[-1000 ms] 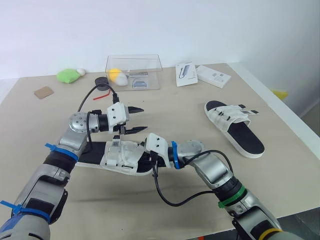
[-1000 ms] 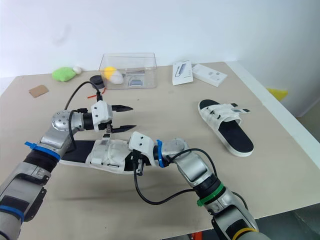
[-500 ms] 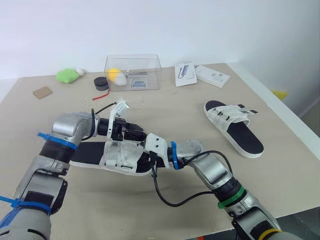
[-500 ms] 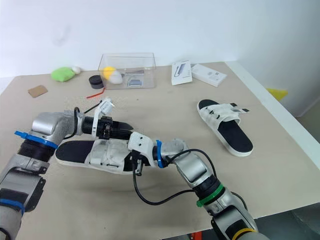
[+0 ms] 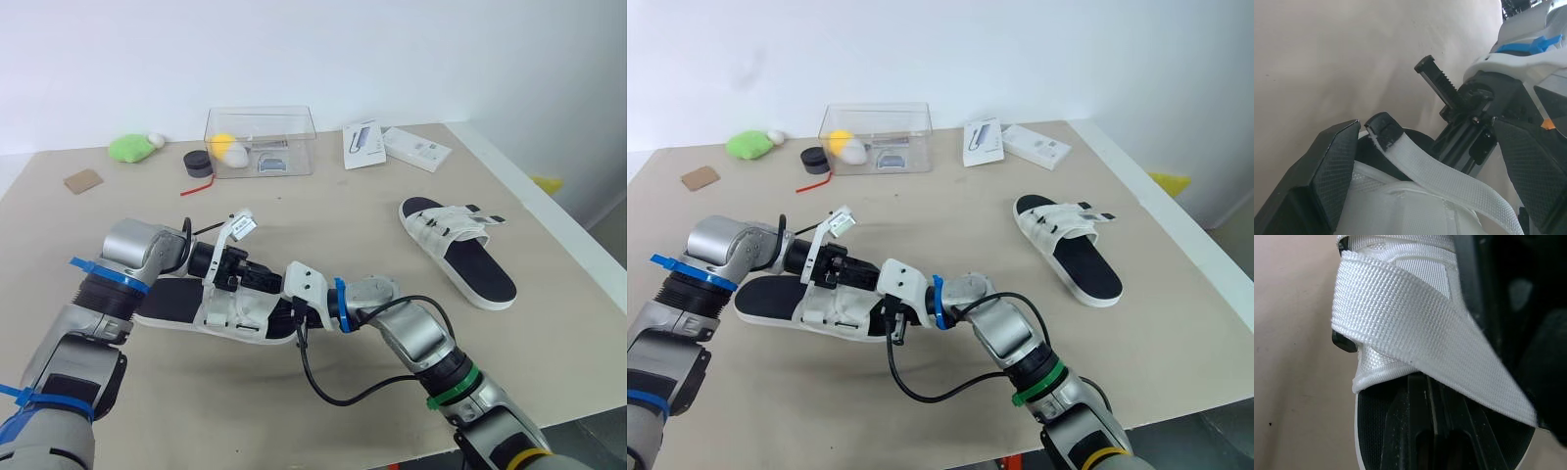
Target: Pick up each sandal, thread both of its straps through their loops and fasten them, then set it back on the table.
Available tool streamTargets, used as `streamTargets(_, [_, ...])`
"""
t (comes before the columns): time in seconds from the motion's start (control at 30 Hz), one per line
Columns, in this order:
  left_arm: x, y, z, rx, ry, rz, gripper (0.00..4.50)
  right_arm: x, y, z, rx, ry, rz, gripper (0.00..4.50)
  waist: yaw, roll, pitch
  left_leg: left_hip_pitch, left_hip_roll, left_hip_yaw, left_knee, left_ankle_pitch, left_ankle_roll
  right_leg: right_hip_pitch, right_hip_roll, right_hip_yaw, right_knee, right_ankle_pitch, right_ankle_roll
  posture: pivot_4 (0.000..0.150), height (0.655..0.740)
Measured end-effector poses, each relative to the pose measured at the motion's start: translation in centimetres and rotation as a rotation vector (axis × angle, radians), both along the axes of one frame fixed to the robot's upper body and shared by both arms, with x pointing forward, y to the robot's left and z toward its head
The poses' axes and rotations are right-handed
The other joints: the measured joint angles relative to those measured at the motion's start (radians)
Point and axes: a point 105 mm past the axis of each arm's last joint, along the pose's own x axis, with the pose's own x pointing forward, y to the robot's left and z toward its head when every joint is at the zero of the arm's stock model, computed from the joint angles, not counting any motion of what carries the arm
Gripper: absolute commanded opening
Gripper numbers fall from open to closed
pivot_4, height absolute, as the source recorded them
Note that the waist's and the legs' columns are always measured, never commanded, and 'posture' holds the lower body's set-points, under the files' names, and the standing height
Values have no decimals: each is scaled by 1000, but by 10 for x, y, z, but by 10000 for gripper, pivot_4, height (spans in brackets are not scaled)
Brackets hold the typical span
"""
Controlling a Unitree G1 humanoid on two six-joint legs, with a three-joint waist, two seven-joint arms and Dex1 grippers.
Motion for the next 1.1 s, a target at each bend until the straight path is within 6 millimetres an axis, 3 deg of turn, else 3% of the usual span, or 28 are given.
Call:
streamTargets(0.03, [-1, 0, -1, 3, 4, -5, 31189, 0, 0, 0, 0, 0, 0, 0, 0, 0, 0, 0, 0, 0, 0, 0, 0, 0, 0, 0, 0, 0, 0, 1500, 7400])
streamTargets(0.07, [-1, -1, -2, 5, 7, -6, 28841, 0, 0, 0, 0, 0, 0, 0, 0, 0, 0, 0, 0, 0, 0, 0, 0, 0, 0, 0, 0, 0, 0, 1500, 7400])
streamTargets(0.1, [-2, -1, -3, 7, 10, -10, 22100, 0, 0, 0, 0, 0, 0, 0, 0, 0, 0, 0, 0, 0, 0, 0, 0, 0, 0, 0, 0, 0, 0, 1500, 7400])
streamTargets(0.13, [-2, -2, -4, 9, 11, -12, 19244, 0, 0, 0, 0, 0, -1, 0, 0, 0, 0, 0, 0, 0, 0, 0, 0, 0, 0, 0, 0, 0, 0, 1500, 7400])
streamTargets(0.17, [-2, -3, -4, 8, 11, -17, 12458, 0, 0, 0, 0, 0, -1, 0, 0, 0, 0, 0, 0, 0, 0, 0, 0, 0, 0, 0, 0, 0, 0, 1500, 7400])
streamTargets(0.27, [-4, -6, -3, 5, 5, -31, 488, 0, 0, 0, 0, -1, -2, 0, 0, 0, 0, 0, 0, 0, 0, 0, 0, 0, 0, 0, 0, 0, 0, 1500, 7400])
streamTargets(0.53, [0, -8, 5, -68, -87, -36, 488, 0, 1, 0, 3, 0, -3, 0, -1, 0, 0, 0, 0, 0, 0, 0, 0, 0, 0, 0, 0, 0, 0, 1500, 7400])
streamTargets(0.67, [-10, 2, 30, -221, -194, -41, 488, 0, 0, 0, 6, -1, -6, 0, -4, 0, 0, -1, 0, -2, 0, 0, 0, 0, -1, 0, 0, 0, -1, 1500, 7400])
streamTargets(0.87, [-41, 14, 66, -369, -465, -81, 488, 0, -1, 0, 3, -2, -6, 0, -6, 0, 0, 0, -1, -1, 0, 0, -1, 1, -4, 0, 0, -1, 1, 1500, 7400])
streamTargets(0.9, [-53, 18, 62, -338, -557, -103, 488, -1, 0, 0, 2, -4, 2, 0, -7, 0, 0, 0, -1, 0, 0, 0, -1, 1, -4, 0, 0, -1, 1, 1500, 7400])
streamTargets(0.97, [-64, 22, 51, -296, -583, -134, 488, -1, 0, 0, 1, -3, 7, 0, -10, 1, 0, 2, -2, 0, -1, 0, -1, 1, -5, 1, 0, -1, 1, 1500, 7400])
streamTargets(1.03, [-82, 35, 28, -210, -553, -191, 488, -1, -1, -1, -2, -1, 10, 0, -11, 1, 1, 1, -2, 0, -1, 0, -1, 1, -6, 1, 0, -2, 1, 1500, 7400])
streamTargets(1.1, [-87, 40, 24, -194, -548, -207, 488, 0, -4, -1, -8, -3, 6, 0, -6, 0, 0, 1, -2, -2, -1, 0, -1, 1, -7, -2, 0, -4, -1, 1500, 7400])
